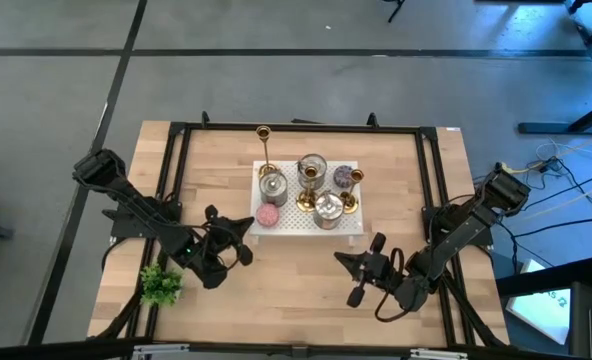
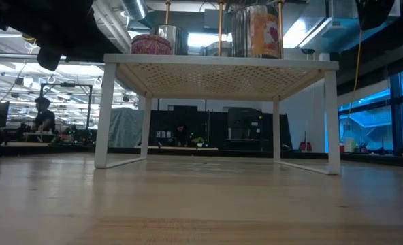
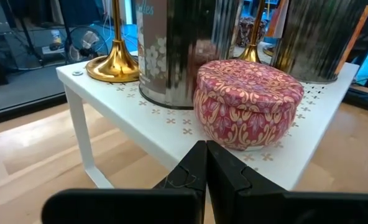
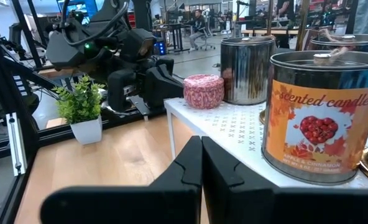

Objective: Pick & Place candle stick holders
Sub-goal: Adjust the pink scented candle on the shelf

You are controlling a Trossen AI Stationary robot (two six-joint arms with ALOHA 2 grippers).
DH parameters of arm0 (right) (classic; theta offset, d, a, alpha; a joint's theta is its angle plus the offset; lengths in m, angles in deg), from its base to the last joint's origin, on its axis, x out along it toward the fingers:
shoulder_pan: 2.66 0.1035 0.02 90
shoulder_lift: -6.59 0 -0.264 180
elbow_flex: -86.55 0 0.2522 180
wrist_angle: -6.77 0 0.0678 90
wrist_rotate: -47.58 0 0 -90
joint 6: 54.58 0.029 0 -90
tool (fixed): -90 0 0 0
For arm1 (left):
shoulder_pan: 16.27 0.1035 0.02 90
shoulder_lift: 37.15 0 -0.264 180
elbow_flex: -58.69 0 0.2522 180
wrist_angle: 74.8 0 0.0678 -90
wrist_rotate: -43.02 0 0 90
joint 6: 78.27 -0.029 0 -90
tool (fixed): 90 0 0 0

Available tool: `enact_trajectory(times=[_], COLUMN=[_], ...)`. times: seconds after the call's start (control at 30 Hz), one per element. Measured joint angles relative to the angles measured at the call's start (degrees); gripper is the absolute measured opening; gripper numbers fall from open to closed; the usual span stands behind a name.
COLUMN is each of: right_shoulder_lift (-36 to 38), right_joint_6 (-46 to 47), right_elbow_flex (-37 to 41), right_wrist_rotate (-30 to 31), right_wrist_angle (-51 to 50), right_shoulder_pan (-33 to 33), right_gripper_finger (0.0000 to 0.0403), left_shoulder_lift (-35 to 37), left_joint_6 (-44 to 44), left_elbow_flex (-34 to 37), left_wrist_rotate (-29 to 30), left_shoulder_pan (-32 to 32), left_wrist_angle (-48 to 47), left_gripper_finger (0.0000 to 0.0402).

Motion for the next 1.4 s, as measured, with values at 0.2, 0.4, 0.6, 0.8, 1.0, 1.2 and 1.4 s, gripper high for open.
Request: enact_trajectory(times=[0.2, 0.4, 0.6, 0.8, 1.0, 1.2, 1.4], right_shoulder_lift=[0.0, 0.0, 0.0, 0.0, 0.0, 0.0, 0.0], right_joint_6=[0.0, 0.0, 0.0, 0.0, 0.0, 0.9, 0.9], right_elbow_flex=[0.0, 0.0, 0.0, 0.0, 0.0, 0.0, 0.0], right_wrist_rotate=[-0.1, -0.1, -0.2, -0.6, -0.6, -0.7, -0.6], right_wrist_angle=[0.0, -0.1, 0.0, 0.0, 0.0, -0.1, -0.1], right_shoulder_pan=[0.0, 0.0, 0.0, 0.0, 0.0, 0.0, 0.0], right_gripper_finger=[0.0, 0.0, 0.0, 0.0, 0.0, 0.0, 0.0], left_shoulder_lift=[0.0, -0.1, -0.3, -0.4, -0.5, -0.5, -0.5], left_joint_6=[-2.4, -10.7, -12.2, -15.8, -23.1, -25.3, -25.3], left_elbow_flex=[0.0, 0.1, 0.0, 0.1, 0.1, 0.1, 0.1], left_wrist_rotate=[-0.5, -3.3, -5.2, -5.6, -7.3, -8.7, -12.1], left_shoulder_pan=[0.1, 1.2, 4.0, 4.3, 4.3, 5.9, 8.2], left_wrist_angle=[2.0, 8.6, 10.1, 13.0, 20.2, 22.6, 22.6], left_gripper_finger=[0.0002, 0.0002, 0.0001, 0.0001, 0.0001, 0.0001, 0.0001])
